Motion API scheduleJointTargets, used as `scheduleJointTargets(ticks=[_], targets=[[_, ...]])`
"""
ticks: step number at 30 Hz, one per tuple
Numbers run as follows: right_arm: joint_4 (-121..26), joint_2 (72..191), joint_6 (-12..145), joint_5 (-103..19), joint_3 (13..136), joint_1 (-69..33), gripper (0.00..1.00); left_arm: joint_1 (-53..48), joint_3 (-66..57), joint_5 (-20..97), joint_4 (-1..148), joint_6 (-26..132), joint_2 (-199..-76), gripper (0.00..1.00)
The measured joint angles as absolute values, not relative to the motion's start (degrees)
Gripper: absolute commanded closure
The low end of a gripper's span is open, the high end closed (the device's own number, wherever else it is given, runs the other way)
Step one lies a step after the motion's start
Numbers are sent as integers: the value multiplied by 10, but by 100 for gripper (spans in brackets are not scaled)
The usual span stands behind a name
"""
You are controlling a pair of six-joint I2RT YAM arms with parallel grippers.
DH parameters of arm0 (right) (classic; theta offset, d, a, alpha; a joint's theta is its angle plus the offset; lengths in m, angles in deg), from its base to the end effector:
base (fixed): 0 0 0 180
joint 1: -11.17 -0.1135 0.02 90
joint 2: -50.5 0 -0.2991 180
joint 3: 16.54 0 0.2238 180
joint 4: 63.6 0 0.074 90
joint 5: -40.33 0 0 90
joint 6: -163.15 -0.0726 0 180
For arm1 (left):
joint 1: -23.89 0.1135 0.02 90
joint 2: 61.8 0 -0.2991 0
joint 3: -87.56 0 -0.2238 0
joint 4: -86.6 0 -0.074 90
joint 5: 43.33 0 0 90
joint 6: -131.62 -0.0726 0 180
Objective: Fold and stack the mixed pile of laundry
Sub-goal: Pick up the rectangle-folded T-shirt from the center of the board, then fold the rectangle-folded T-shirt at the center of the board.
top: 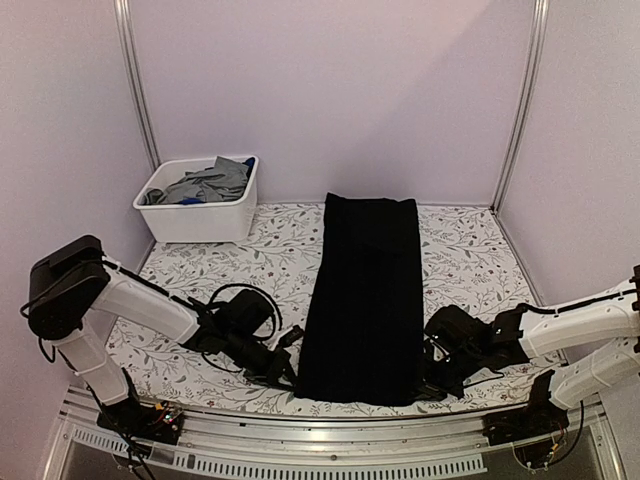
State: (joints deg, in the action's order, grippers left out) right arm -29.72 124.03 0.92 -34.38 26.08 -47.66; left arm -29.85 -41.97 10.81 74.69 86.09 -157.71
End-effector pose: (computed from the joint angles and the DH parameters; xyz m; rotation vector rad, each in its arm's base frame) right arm 0.0812 0.1713 0.1551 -0.2592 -2.9746 -0.7734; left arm 0.1310 -0.2505 0.1397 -0.4879 -2.7532 1.2060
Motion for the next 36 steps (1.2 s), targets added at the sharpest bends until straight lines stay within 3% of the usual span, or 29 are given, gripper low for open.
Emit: scheduleJointTargets(ticks=[16, 26, 36], targets=[[-276, 1249, -38, -360, 321, -562, 100, -321, -417, 98, 625, 822, -1453, 100], [-249, 1201, 24, -369, 356, -418, 100, -253, -304, 98, 585, 789, -1507, 100], [-250, 1326, 190, -339, 464, -245, 100, -154, -93, 97, 547, 742, -1673, 100]])
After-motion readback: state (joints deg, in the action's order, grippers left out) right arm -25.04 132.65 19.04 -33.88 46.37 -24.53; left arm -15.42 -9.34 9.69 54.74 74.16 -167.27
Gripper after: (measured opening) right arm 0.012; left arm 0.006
